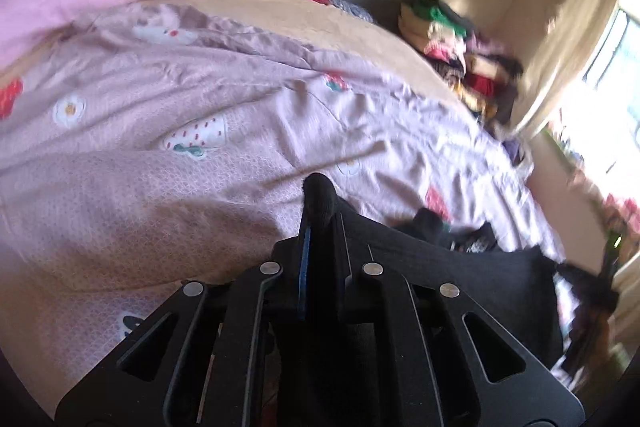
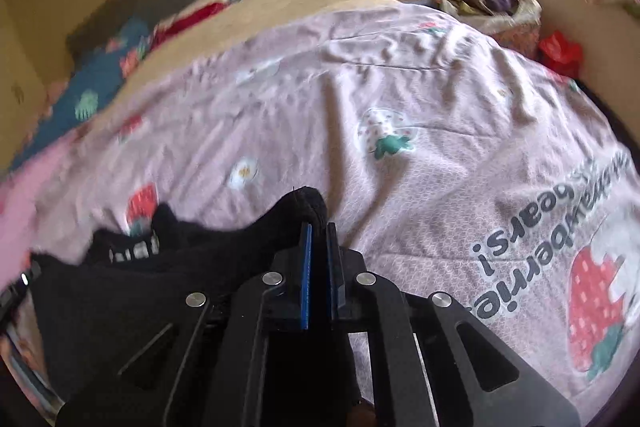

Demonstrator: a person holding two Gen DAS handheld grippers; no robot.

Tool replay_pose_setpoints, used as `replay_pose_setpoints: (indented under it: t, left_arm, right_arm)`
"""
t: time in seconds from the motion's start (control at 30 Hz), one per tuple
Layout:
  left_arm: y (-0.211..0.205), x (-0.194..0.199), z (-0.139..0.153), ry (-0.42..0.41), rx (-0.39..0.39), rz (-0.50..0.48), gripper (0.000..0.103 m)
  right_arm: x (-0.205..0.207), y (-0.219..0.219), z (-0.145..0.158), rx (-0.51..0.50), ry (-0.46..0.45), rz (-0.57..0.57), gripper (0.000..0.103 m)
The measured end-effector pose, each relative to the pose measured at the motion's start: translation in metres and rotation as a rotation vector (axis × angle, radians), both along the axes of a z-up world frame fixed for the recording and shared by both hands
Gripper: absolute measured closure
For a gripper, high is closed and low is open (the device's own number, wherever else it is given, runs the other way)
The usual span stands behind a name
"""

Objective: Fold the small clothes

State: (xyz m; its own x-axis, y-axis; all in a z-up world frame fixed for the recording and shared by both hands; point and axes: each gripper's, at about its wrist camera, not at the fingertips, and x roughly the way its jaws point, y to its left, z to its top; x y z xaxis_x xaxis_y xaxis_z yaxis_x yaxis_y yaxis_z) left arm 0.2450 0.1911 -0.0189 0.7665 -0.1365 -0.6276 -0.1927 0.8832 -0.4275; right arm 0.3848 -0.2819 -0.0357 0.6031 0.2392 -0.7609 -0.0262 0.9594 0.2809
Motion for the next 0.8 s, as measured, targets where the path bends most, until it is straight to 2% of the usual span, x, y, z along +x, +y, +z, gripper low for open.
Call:
replay_pose_setpoints:
  t: [0.13,0.23,0.27,0.37,0.43,0.57,0.73,0.8]
  left_arm:
    - [-0.003,0.007,-0.013,0.059,0.020,0.007,0.099]
    - [-0.003,0.007,-0.019,0.091,0.029,0.016,0.094]
    - [-0.003,0.006,-0.019,0.096,0.034,0.019,0.090]
    - [-0.006,0.000,-0.016,0.101,0.074,0.020,0.087]
    - [-0.011,-0.005,-0.014,0.108,0.104,0.015,0.082]
    - [-0.018,-0.014,-0.011,0.114,0.124,0.002,0.067]
    - [-0.024,-0.024,-0.011,0.131,0.138,-0.006,0.061]
    - [-0.026,-0.030,-0.010,0.132,0.145,-0.009,0.051]
  right_arm:
    - [0.002,0.006,-0.012,-0.052,0.038,0.004,0.097]
    - [-0.003,0.010,-0.015,-0.088,0.037,0.011,0.094]
    - [-0.006,0.009,-0.014,-0.101,0.038,0.009,0.091]
    - [-0.014,0.006,-0.012,-0.110,0.038,0.017,0.083]
    - [-0.022,0.003,-0.012,-0.102,0.038,0.021,0.073]
    - [-0.041,-0.006,-0.010,-0.086,0.038,0.011,0.064]
    - [-0.066,-0.013,-0.007,-0.067,0.034,0.010,0.052]
    - [-0.077,-0.013,-0.006,-0.067,0.041,0.018,0.048]
